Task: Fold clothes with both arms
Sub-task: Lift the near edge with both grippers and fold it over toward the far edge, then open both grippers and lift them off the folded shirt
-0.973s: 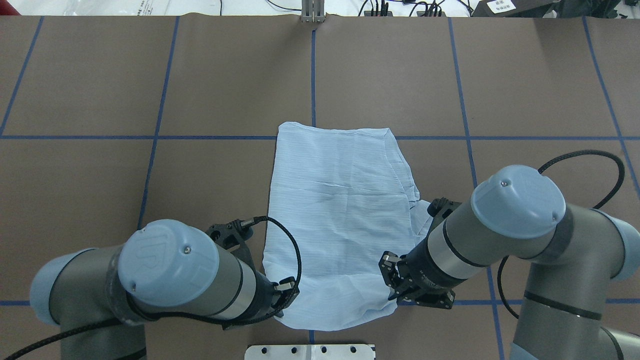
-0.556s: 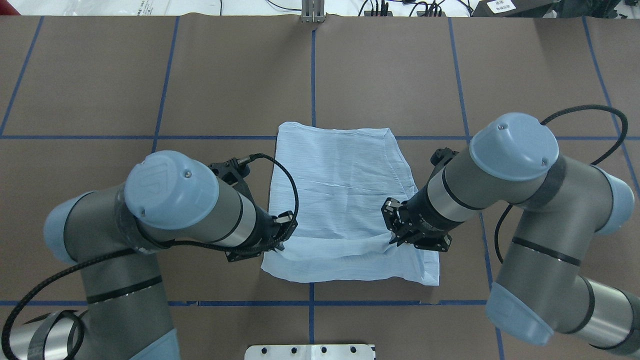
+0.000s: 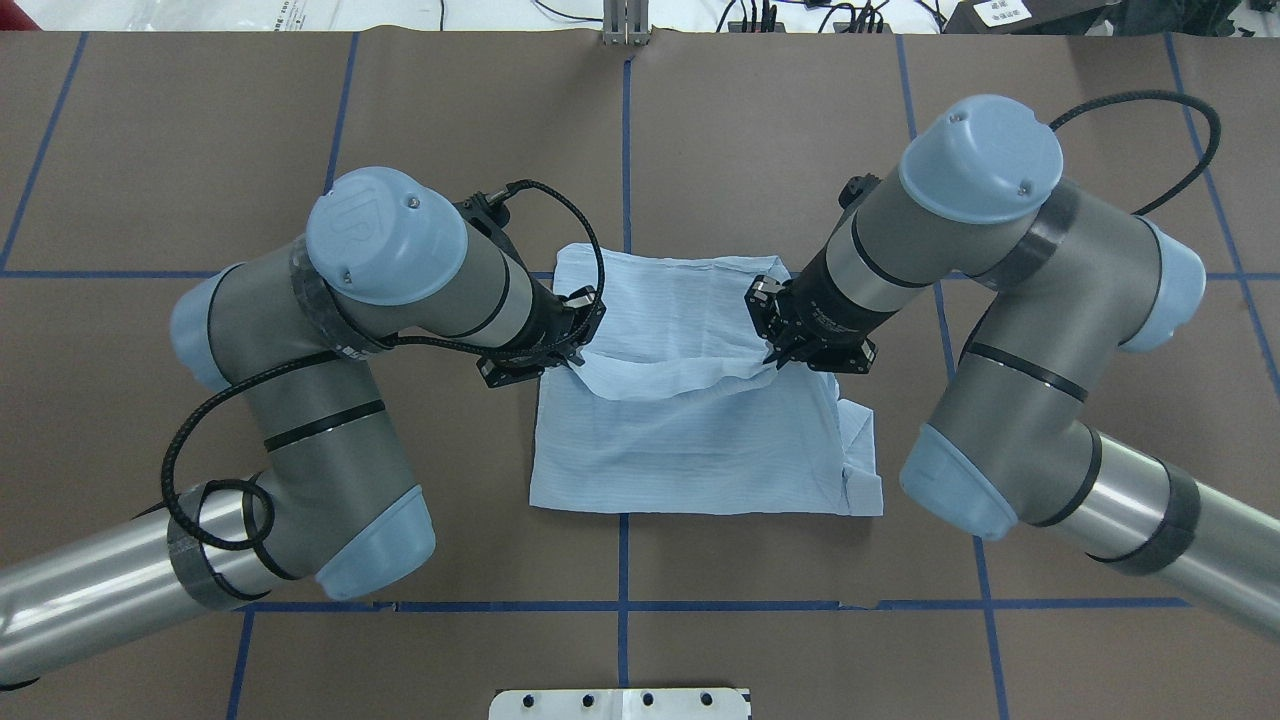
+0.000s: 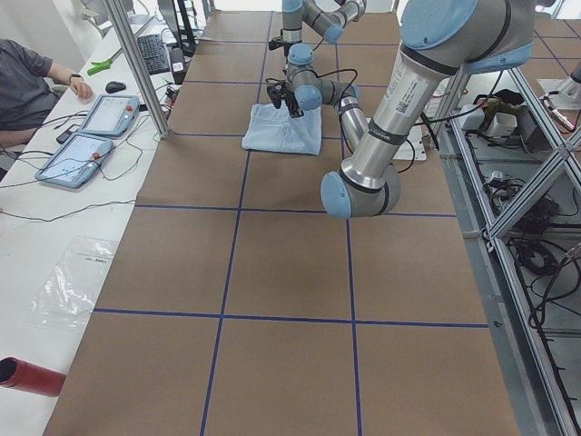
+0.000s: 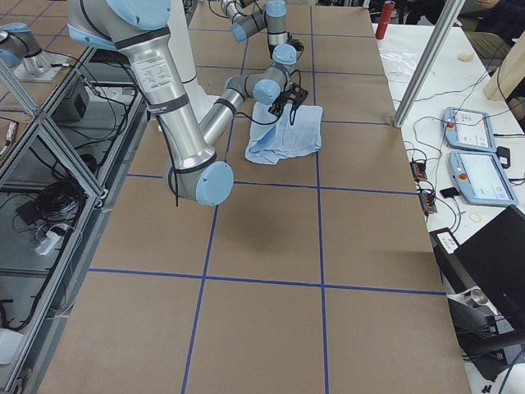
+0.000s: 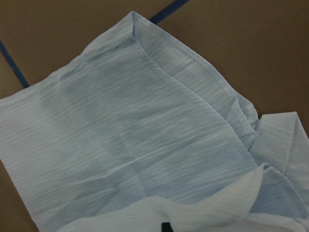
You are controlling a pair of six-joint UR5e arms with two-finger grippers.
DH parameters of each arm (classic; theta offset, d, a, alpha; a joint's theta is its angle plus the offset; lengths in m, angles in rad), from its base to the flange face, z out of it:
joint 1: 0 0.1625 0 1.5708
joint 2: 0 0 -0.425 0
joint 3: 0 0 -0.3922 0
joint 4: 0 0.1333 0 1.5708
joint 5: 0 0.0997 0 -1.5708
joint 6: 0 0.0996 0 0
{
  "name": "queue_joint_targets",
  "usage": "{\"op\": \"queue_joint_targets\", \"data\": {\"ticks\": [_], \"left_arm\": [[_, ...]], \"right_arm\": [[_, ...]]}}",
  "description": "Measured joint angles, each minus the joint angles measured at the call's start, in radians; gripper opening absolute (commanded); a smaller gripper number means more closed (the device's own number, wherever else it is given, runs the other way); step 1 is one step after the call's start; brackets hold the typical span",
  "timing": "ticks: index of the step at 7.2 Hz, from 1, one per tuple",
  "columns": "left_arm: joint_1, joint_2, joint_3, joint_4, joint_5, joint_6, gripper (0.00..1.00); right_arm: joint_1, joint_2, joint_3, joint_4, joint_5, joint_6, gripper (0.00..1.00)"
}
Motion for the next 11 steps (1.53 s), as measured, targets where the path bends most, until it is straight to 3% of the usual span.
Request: {"op": "queue_joint_targets", "data": {"ticks": [5, 8, 11], "left_arm": [[-0.066, -0.055, 0.142, -0.114, 0.002, 0.013, 0.0], [-0.078, -0.089, 0.241, -0.156, 0.005, 0.028, 0.0], [-0.082, -0.09, 0.321, -0.218, 0.006, 0.026, 0.0]], "right_arm": [[0.07, 0.133, -0.215, 0.008, -0.015, -0.14, 0.0], [0.074, 0.192, -0.36, 0.099, -0.037, -0.145, 0.0], [0.074, 0.215, -0.437, 0.139, -0.062, -0.146, 0.0]]}}
